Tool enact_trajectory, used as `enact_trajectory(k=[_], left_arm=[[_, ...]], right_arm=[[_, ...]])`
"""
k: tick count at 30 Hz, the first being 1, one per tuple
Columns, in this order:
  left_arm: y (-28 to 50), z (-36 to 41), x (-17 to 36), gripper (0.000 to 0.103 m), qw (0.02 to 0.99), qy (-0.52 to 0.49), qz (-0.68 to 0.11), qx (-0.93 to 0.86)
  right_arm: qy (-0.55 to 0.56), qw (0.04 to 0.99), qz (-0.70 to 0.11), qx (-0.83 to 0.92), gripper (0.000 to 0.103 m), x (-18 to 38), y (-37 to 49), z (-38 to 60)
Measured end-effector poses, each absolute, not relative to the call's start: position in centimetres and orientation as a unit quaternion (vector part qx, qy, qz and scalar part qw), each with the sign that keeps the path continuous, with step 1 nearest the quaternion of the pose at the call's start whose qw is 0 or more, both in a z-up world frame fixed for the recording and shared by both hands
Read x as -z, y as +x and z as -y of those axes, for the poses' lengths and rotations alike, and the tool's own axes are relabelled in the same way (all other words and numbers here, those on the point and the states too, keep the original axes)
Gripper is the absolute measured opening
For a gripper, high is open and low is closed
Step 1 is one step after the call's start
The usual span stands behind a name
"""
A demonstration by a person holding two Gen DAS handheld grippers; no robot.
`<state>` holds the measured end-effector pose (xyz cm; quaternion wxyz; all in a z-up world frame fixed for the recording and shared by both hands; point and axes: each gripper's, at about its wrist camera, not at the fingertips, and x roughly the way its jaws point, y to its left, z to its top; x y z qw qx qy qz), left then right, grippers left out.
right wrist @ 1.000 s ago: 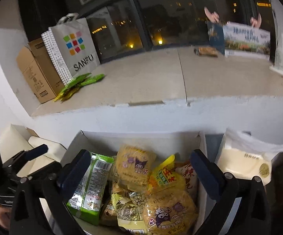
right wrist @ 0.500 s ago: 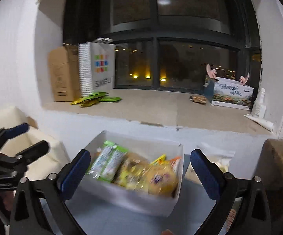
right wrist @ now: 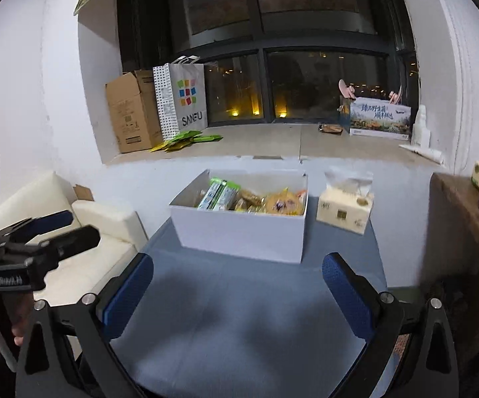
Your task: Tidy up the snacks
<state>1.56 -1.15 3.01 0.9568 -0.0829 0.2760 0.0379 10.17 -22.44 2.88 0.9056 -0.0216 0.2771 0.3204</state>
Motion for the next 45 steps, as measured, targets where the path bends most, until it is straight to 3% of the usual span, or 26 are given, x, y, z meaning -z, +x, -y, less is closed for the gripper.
enact_trajectory(k=[45], left_arm=[[2.23, 1.57, -3.08, 0.103, 0.956, -0.069, -0.282, -0.038]], right_arm=[[-0.019, 0.906, -0.281, -0.315, 0.103, -2.74, 9.96, 22.80]])
